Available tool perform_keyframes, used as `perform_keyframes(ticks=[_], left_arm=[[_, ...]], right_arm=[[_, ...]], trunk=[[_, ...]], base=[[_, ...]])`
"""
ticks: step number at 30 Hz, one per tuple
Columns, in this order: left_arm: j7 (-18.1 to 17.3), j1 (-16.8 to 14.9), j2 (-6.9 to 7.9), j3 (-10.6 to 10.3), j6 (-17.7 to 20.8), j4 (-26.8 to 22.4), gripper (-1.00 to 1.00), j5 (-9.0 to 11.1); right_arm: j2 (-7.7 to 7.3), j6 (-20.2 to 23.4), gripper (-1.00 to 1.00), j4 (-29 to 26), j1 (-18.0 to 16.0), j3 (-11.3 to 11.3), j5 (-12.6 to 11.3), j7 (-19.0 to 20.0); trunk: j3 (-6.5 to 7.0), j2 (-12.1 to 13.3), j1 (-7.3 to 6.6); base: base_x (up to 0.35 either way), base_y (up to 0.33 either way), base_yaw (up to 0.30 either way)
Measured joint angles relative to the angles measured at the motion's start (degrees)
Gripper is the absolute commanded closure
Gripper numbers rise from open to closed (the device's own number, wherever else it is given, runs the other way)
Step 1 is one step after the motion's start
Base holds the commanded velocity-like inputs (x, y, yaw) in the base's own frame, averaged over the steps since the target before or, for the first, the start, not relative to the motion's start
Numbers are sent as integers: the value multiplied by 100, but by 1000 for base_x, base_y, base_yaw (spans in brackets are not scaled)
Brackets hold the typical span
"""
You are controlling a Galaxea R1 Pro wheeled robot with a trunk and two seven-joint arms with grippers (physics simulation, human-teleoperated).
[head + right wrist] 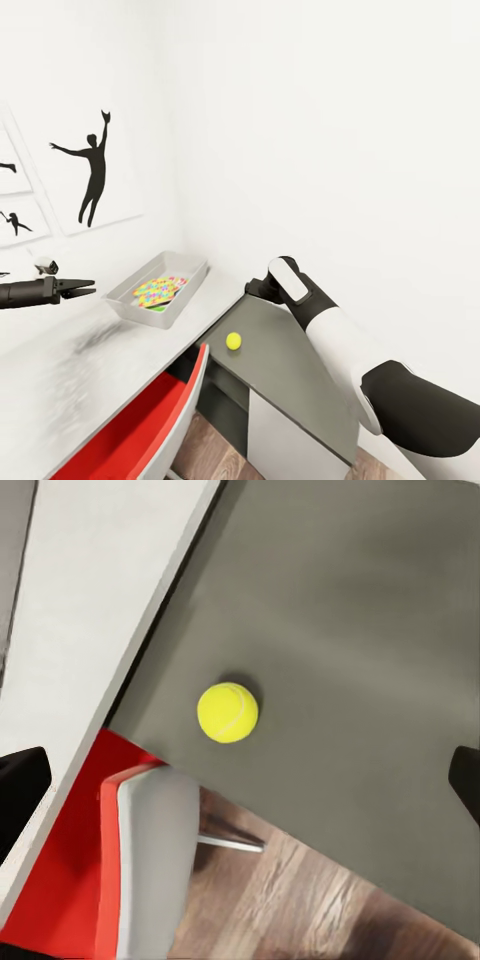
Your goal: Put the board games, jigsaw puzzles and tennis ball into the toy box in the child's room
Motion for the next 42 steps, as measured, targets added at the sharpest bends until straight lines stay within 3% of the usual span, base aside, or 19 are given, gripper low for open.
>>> perform_keyframes(ticks=[9,42], left_arm=[[0,-1,0,1,0,-3,-100,0],[0,-1,0,6,0,-18,-100,39]], right_arm=[[0,2,-100,-1,1,-1,2,3],[0,1,-100,-1,0,0,3,3]], trunk=[[0,-1,-1],[0,0,0]], base=[[33,47,199],[79,30,7]])
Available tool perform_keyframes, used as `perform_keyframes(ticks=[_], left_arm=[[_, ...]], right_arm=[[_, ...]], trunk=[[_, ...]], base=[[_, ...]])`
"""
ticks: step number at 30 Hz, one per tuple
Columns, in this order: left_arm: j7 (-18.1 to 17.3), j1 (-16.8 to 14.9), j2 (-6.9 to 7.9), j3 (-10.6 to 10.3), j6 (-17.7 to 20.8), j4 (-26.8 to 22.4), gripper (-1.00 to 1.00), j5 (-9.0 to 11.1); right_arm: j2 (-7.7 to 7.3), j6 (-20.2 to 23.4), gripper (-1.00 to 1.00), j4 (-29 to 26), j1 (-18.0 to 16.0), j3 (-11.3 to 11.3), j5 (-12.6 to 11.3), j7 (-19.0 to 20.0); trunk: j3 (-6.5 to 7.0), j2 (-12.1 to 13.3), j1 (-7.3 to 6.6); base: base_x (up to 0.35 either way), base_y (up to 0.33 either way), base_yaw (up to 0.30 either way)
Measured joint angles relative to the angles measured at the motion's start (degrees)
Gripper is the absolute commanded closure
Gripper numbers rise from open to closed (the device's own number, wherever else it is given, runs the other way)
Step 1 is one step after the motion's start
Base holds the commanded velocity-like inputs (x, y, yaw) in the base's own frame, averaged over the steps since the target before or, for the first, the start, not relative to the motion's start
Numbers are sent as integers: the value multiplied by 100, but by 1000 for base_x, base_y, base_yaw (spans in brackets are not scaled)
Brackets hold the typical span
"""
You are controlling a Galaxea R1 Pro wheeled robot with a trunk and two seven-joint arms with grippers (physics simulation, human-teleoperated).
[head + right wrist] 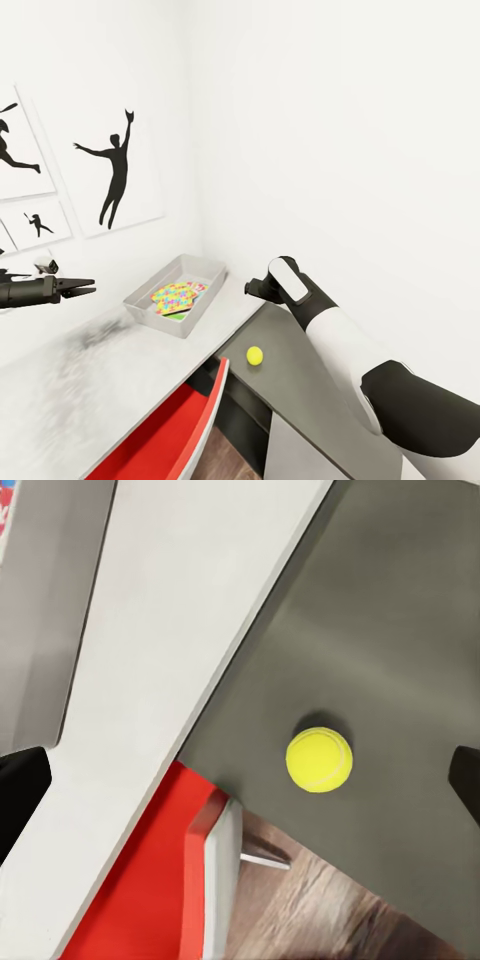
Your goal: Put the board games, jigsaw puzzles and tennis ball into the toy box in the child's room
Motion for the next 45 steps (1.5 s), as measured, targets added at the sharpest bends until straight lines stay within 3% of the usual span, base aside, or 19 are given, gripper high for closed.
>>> perform_keyframes(ticks=[10,45], left_arm=[[1,1,0,-5,7,1,-100,2],[0,0,0,7,2,1,-100,6]], right_arm=[[0,-2,-100,0,-1,-2,-4,6],[0,0,-100,0,5,-5,1,8]], trunk=[[0,-1,-2],[0,0,0]], base=[[66,-30,178],[47,8,28]])
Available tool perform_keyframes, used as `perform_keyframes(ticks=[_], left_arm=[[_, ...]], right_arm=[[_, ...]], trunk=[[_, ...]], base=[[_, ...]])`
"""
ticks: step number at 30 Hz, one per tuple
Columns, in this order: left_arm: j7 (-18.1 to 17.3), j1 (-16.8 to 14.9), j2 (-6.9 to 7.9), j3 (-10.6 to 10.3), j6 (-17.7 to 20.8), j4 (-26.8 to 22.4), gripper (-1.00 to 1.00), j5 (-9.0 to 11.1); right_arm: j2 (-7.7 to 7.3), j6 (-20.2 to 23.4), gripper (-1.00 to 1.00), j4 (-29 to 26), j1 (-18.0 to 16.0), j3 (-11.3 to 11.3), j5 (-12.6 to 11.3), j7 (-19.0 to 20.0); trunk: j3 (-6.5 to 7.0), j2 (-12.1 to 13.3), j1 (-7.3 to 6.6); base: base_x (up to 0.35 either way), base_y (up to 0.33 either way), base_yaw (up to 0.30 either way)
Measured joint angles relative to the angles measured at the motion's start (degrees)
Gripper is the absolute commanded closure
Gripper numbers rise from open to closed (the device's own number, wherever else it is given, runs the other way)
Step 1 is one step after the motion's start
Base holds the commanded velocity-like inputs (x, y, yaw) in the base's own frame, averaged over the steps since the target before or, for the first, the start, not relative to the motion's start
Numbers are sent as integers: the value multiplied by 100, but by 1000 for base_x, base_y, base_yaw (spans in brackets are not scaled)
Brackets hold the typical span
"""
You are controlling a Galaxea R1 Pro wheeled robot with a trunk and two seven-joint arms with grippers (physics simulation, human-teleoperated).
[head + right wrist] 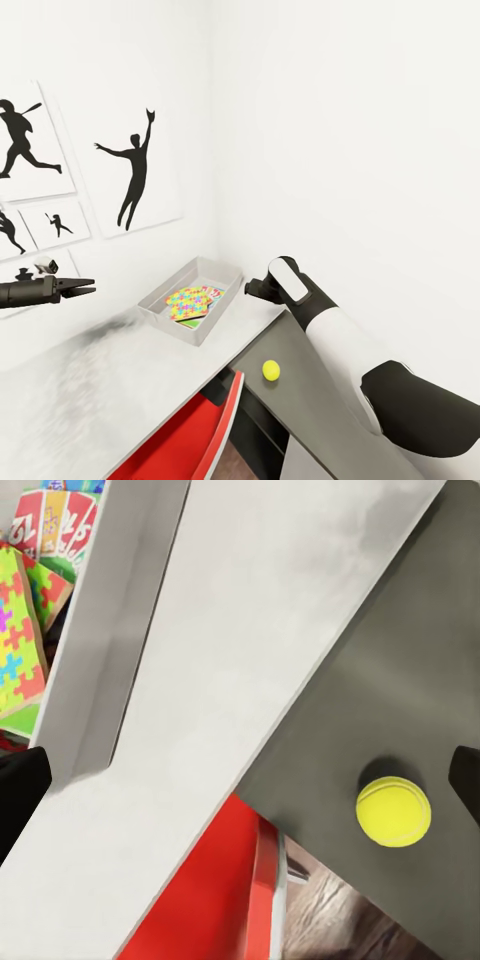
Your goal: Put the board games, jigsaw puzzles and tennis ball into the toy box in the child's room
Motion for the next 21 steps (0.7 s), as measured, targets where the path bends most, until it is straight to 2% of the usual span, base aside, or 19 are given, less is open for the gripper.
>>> perform_keyframes(ticks=[21], left_arm=[[0,0,0,13,-2,0,-100,-1]], right_arm=[[0,-200,-100,77,4,36,15,-40]], trunk=[[0,0,0]], base=[[0,0,1]])
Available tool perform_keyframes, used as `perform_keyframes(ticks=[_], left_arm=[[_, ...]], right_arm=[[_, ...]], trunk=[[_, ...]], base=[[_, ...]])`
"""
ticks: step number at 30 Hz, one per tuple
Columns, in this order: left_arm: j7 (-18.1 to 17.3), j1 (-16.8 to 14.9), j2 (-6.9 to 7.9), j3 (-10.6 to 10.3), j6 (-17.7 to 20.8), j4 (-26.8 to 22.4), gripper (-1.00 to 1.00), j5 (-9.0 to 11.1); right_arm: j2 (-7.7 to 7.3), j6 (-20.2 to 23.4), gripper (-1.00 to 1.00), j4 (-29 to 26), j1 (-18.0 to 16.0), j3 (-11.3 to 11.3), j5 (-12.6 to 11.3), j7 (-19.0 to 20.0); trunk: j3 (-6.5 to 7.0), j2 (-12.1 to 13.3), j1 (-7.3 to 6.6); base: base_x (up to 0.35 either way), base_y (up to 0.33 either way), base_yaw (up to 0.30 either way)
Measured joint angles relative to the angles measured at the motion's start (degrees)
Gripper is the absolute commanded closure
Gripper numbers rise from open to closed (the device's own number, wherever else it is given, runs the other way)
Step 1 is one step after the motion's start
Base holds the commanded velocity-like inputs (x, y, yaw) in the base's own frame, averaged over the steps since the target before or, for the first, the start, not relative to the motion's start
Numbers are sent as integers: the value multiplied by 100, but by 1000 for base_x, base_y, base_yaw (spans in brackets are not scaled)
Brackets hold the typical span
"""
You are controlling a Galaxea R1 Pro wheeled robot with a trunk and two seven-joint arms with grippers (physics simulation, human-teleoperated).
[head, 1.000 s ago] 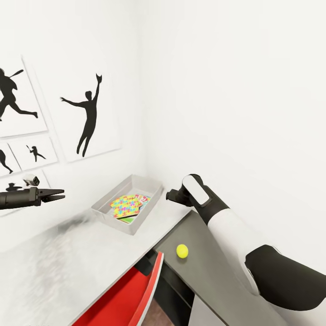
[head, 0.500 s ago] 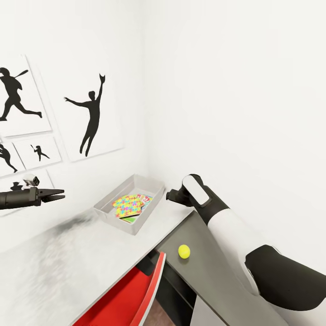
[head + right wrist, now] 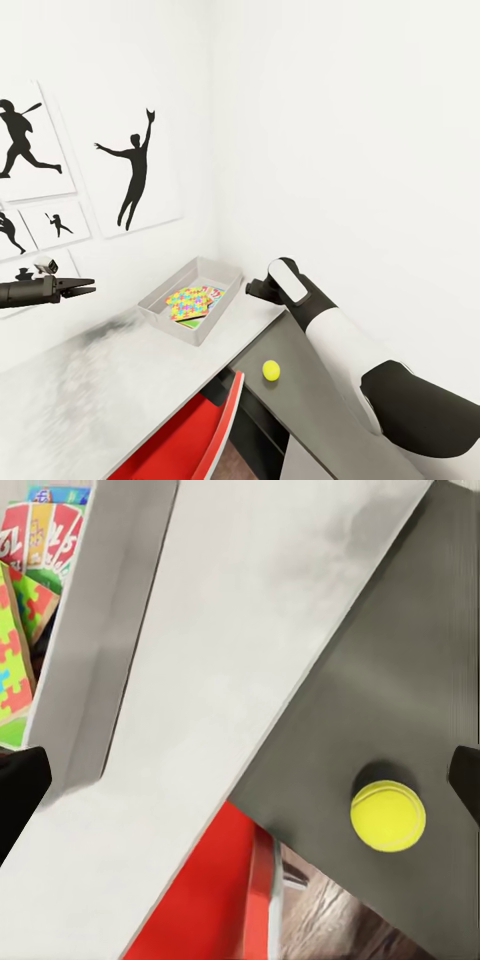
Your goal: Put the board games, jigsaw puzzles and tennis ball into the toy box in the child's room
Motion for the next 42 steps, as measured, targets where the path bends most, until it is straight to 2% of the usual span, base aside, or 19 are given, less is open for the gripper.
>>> perform_keyframes(ticks=[4,6,10,15,24,27,31,36,38,42], left_arm=[[0,0,0,0,0,0,-100,0],[0,0,0,0,0,-3,-100,0],[0,-1,-1,0,0,-7,-100,0],[0,-1,1,7,0,-9,-100,0],[1,-1,64,21,91,-61,-100,8],[1,0,130,16,218,-242,-100,10],[3,-1,297,24,582,-716,-100,21],[5,-1,436,67,1049,-1335,-100,35],[6,-6,468,163,1239,-1618,-100,53],[7,-16,486,356,1376,-1875,-100,82]], right_arm=[[0,-59,-100,245,0,13,19,-36],[0,-78,-100,549,1,48,112,-44],[0,-206,-100,1077,-1,119,547,-11],[0,-353,-100,1161,0,139,680,16],[0,-396,-100,917,0,152,708,23],[0,-396,-100,900,0,154,708,23],[0,-395,-100,891,0,155,709,23],[0,-386,-100,894,0,156,709,23],[0,-381,-100,899,0,156,709,23],[0,-379,-100,902,0,157,709,23]], trunk=[[0,0,0],[0,1,0],[0,0,0],[0,0,0],[0,0,0],[0,0,0],[0,-1,0],[0,0,0],[0,-1,0],[0,0,0]], base=[[0,0,0],[0,0,0],[0,0,0],[0,0,0],[0,0,0],[0,0,0],[0,0,0],[0,0,0],[0,0,0],[0,0,0]])
